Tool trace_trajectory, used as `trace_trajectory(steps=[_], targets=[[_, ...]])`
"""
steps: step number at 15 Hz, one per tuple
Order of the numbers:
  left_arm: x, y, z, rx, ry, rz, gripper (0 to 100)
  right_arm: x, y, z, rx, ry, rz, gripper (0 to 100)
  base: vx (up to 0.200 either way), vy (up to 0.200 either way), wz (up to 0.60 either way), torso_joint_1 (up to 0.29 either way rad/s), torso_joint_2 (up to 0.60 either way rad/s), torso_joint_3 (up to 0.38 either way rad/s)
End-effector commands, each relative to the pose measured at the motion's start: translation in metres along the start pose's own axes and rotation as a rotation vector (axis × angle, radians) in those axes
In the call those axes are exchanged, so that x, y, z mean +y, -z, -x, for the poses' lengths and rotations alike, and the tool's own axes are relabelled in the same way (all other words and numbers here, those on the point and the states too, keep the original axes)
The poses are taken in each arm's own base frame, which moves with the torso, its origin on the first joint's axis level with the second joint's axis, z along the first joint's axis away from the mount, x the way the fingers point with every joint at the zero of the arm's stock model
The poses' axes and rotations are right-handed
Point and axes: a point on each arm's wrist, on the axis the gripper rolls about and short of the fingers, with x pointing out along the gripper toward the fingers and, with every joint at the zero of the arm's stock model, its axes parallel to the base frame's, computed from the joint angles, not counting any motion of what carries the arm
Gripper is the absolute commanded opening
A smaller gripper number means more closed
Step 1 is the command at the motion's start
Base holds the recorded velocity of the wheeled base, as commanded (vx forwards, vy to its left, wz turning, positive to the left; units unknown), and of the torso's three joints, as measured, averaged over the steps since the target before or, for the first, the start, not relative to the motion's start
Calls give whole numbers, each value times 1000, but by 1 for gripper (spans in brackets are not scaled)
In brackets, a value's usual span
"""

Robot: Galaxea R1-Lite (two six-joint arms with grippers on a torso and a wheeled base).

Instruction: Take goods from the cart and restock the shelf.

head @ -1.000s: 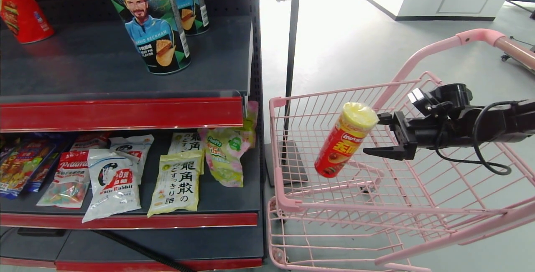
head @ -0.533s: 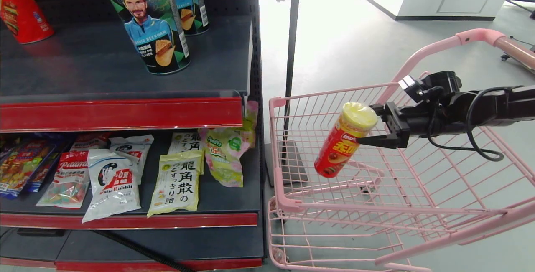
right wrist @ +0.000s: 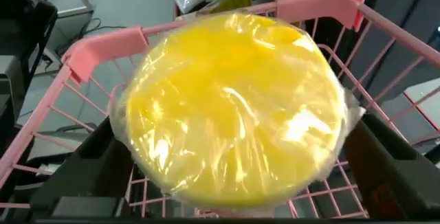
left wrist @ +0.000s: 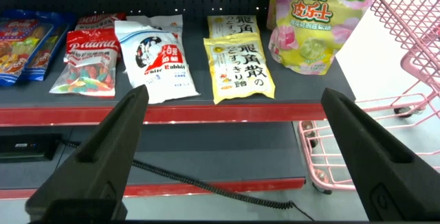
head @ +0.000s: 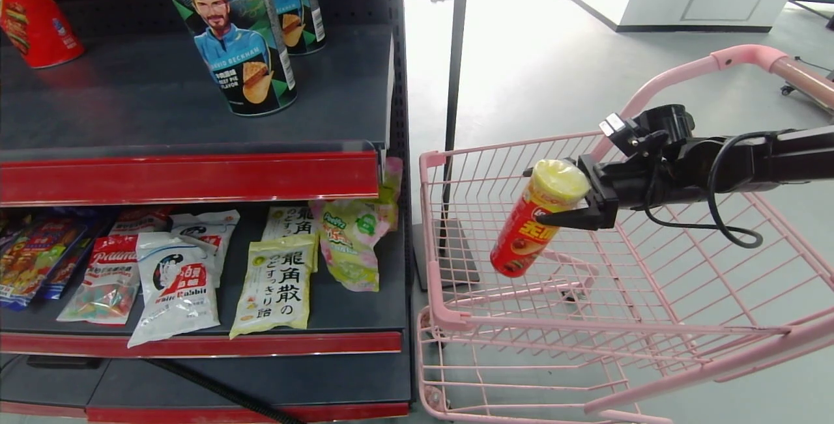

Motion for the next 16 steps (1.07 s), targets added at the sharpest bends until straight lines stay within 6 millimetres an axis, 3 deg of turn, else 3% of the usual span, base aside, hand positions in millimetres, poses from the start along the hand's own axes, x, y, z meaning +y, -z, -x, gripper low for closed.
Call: trace_trajectory(steps=[1, 2, 3, 8, 11, 13, 16], targets=[[0, 0, 0, 2, 0, 1, 100, 2, 0, -2, 0, -7, -3, 100, 0, 0, 0, 0, 0, 0], [0, 0, 0, 2, 0, 1, 100, 2, 1, -2, 0, -8, -5, 100, 0, 0, 0, 0, 0, 0], [0, 0, 0, 2, 0, 1, 100, 2, 1, -2, 0, -6, -6, 0, 0, 0, 0, 0, 0, 0], [0, 0, 0, 2, 0, 1, 100, 7, 5, 1, 5, -6, -20, 0, 0, 0, 0, 0, 0, 0], [0, 0, 0, 2, 0, 1, 100, 30, -32, 18, 17, 23, -11, 0, 0, 0, 0, 0, 0, 0], [0, 0, 0, 2, 0, 1, 100, 53, -69, 32, 13, 29, -49, 0, 0, 0, 0, 0, 0, 0], [0, 0, 0, 2, 0, 1, 100, 75, -114, 40, -14, 38, 28, 0, 0, 0, 0, 0, 0, 0]])
